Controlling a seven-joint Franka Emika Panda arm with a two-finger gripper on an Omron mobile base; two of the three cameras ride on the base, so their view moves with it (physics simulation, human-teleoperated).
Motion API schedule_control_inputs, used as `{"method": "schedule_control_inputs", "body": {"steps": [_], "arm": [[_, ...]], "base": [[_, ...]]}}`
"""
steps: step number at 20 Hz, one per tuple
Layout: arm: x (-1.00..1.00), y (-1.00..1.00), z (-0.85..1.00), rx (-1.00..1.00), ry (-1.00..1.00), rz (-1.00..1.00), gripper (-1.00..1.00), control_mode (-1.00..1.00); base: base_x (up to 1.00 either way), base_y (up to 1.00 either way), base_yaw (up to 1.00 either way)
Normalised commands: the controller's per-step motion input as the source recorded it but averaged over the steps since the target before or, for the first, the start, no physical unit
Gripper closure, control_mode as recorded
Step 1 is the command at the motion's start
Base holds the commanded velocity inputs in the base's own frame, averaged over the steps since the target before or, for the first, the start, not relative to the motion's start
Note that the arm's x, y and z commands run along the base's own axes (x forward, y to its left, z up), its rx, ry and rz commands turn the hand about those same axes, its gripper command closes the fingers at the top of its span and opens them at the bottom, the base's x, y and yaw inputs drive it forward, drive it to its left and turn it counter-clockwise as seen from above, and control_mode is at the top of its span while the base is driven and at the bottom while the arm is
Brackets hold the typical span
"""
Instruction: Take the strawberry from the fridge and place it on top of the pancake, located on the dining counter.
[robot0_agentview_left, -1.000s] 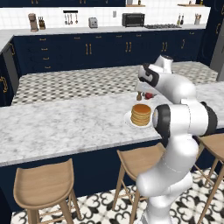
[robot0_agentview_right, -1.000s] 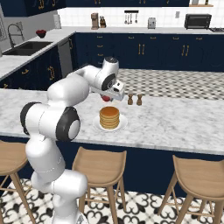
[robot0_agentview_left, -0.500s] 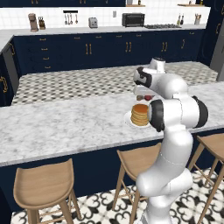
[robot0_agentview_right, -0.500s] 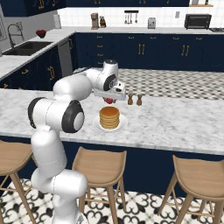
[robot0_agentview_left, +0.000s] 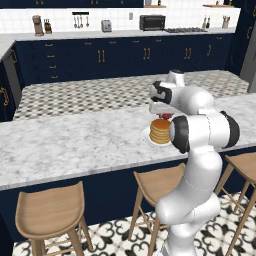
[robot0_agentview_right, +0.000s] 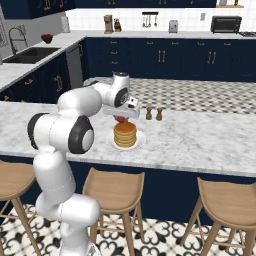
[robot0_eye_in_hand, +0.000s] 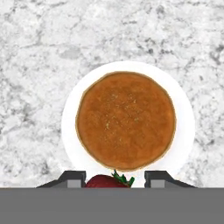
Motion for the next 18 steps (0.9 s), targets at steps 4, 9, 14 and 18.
{"method": "schedule_control_inputs", "body": {"steps": [4, 9, 14, 18], "arm": [[0.1, -0.03, -0.24, 0.0, 0.0, 0.04, 1.0, -1.0], [0.47, -0.03, -0.1, -0.02, -0.03, 0.11, 1.0, -1.0], [0.11, -0.09, -0.03, -0.02, -0.08, 0.13, 1.0, -1.0], [-0.04, -0.07, 0.0, 0.0, -0.02, 0.12, 1.0, -1.0]], "base": [[0.0, 0.0, 0.0], [0.0, 0.0, 0.0], [0.0, 0.0, 0.0], [0.0, 0.0, 0.0]]}}
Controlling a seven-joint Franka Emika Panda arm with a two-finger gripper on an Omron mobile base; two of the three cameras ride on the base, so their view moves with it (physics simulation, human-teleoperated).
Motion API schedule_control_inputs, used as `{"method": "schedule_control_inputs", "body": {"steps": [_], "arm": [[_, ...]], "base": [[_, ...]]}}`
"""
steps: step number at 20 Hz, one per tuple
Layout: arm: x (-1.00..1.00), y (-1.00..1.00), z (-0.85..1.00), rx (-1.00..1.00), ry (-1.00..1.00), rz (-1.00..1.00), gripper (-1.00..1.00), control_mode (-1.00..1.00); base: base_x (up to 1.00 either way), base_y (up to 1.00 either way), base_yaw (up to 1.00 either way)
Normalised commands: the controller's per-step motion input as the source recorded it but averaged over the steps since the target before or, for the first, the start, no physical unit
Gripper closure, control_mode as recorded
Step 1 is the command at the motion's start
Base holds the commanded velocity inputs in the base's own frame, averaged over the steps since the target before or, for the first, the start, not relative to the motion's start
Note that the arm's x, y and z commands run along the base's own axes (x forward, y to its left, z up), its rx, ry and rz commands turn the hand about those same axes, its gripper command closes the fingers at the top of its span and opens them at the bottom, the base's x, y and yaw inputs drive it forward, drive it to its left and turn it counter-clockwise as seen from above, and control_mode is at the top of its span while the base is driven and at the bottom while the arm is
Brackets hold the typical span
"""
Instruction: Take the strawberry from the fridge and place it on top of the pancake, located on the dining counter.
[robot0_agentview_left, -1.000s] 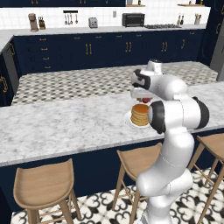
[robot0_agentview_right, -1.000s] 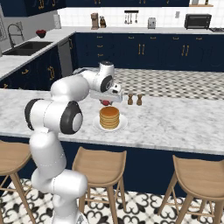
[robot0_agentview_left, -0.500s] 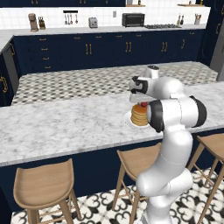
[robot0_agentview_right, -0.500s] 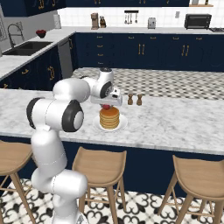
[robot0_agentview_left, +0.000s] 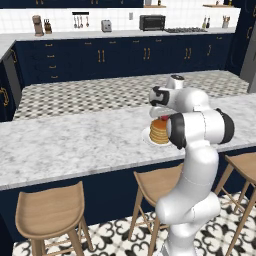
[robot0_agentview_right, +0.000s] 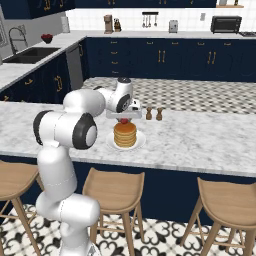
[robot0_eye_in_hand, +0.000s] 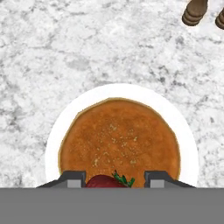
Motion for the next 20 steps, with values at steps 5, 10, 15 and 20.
{"method": "schedule_control_inputs", "body": {"steps": [5, 10, 15, 20], "arm": [[-0.12, 0.03, -0.04, -0.02, 0.0, 0.12, 1.0, -1.0], [-0.22, 0.0, 0.0, -0.02, -0.02, 0.08, 1.0, -1.0], [-0.05, 0.03, -0.13, -0.03, -0.01, 0.08, 1.0, -1.0], [0.04, 0.0, -0.18, -0.04, -0.01, 0.11, 1.0, -1.0]], "base": [[0.0, 0.0, 0.0], [0.0, 0.0, 0.0], [0.0, 0.0, 0.0], [0.0, 0.0, 0.0]]}}
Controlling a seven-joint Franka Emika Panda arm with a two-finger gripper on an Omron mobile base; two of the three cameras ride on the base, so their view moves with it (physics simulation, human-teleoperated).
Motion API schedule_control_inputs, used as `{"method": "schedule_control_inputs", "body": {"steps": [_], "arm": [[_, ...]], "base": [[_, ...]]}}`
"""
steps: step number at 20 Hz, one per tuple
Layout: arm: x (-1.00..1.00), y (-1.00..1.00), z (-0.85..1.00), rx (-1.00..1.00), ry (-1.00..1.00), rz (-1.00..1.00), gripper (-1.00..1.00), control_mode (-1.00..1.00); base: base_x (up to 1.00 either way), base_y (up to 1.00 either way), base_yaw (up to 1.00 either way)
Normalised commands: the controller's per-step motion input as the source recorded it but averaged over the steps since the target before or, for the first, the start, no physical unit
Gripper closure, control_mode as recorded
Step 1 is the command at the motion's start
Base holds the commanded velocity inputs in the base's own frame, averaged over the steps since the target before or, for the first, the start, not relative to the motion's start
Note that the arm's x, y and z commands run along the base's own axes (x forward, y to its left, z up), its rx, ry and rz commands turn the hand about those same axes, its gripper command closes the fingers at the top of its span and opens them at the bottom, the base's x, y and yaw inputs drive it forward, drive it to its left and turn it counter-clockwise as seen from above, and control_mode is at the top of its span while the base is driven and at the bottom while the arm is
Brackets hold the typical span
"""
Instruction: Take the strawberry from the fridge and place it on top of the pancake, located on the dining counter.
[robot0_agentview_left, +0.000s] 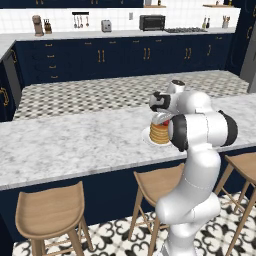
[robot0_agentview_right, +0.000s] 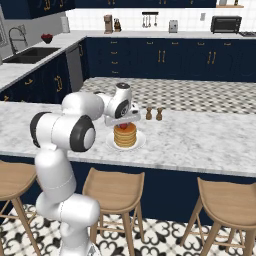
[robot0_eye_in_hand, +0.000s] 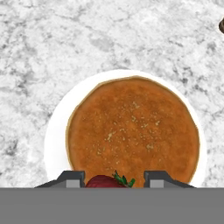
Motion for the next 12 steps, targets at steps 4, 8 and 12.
{"method": "schedule_control_inputs", "body": {"steps": [4, 8, 12], "arm": [[0.04, -0.01, -0.09, -0.02, -0.03, 0.12, 1.0, -1.0], [0.12, -0.03, 0.0, 0.0, -0.02, 0.07, 1.0, -1.0], [0.2, 0.0, 0.0, 0.0, -0.04, 0.02, 1.0, -1.0]], "base": [[0.0, 0.0, 0.0], [0.0, 0.0, 0.0], [0.0, 0.0, 0.0]]}}
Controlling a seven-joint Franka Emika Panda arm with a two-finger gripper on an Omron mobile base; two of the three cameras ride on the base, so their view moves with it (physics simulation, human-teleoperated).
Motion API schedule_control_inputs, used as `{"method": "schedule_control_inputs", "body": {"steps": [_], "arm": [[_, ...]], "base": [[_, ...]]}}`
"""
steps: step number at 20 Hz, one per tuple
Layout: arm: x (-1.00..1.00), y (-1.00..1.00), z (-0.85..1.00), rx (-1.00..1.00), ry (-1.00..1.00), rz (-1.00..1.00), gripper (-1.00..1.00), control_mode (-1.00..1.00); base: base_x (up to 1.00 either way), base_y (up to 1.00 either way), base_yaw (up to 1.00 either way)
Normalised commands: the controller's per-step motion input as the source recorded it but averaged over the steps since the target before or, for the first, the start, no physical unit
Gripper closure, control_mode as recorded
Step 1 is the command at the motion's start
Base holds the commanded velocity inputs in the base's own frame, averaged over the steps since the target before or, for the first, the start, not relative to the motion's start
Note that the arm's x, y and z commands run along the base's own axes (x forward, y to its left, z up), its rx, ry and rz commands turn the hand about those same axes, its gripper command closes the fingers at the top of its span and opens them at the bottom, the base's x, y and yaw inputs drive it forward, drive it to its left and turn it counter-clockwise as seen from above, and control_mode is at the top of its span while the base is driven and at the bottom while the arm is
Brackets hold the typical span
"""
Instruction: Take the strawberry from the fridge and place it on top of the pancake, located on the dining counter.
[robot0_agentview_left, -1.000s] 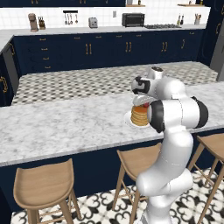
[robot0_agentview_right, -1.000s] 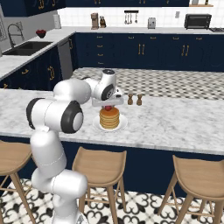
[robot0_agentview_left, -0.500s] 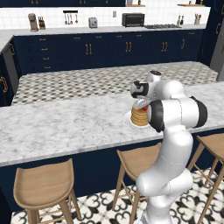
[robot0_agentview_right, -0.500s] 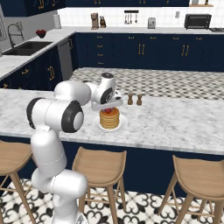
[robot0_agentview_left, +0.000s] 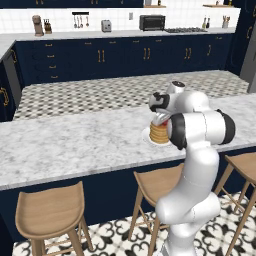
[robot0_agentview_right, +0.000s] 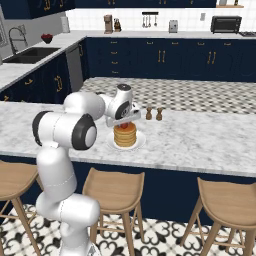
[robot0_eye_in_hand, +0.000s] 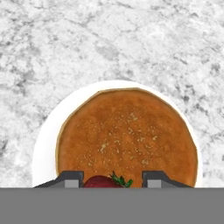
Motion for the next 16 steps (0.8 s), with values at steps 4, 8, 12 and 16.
{"method": "schedule_control_inputs", "body": {"steps": [4, 8, 12, 16], "arm": [[0.23, 0.0, 0.0, 0.0, 0.0, 0.02, 1.0, -1.0], [0.03, 0.0, -0.01, 0.0, 0.0, 0.02, 1.0, -1.0], [0.0, 0.0, -0.05, 0.0, 0.0, 0.0, -1.0, -1.0], [0.0, 0.0, -0.04, 0.0, 0.0, 0.0, -1.0, -1.0]], "base": [[0.0, 0.0, 0.0], [0.0, 0.0, 0.0], [0.0, 0.0, 0.0], [0.0, 0.0, 0.0]]}}
